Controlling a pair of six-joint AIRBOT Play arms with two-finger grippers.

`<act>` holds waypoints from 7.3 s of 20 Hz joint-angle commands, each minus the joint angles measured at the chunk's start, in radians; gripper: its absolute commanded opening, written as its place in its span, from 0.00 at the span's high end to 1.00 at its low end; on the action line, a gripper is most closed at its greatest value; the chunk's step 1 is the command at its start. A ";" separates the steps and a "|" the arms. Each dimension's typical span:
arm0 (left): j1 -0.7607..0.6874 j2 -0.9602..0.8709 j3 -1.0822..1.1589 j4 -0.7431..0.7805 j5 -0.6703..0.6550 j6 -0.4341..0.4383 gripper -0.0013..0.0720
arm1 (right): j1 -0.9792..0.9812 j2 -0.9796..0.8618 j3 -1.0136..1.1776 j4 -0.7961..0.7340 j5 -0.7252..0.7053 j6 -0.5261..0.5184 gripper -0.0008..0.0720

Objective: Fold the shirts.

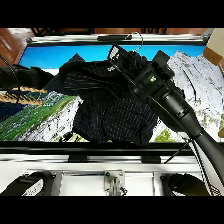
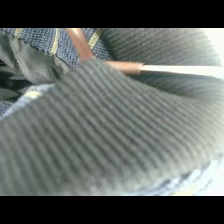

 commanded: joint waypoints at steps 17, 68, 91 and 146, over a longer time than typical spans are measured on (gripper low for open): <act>-0.231 0.117 -0.543 -0.470 0.602 0.018 0.06 | 0.000 0.003 0.000 0.030 0.012 0.032 0.84; -0.355 0.069 -0.494 -0.358 1.027 0.032 0.91 | -0.120 -0.006 0.000 -0.019 -0.045 0.031 0.84; -0.726 -0.136 -0.478 -0.402 1.106 -0.112 0.91 | 0.106 0.021 0.002 -0.028 -0.063 0.187 0.84; -0.585 -0.228 -0.204 -0.221 1.152 0.217 0.16 | 0.107 0.139 0.002 0.057 -0.252 0.150 0.84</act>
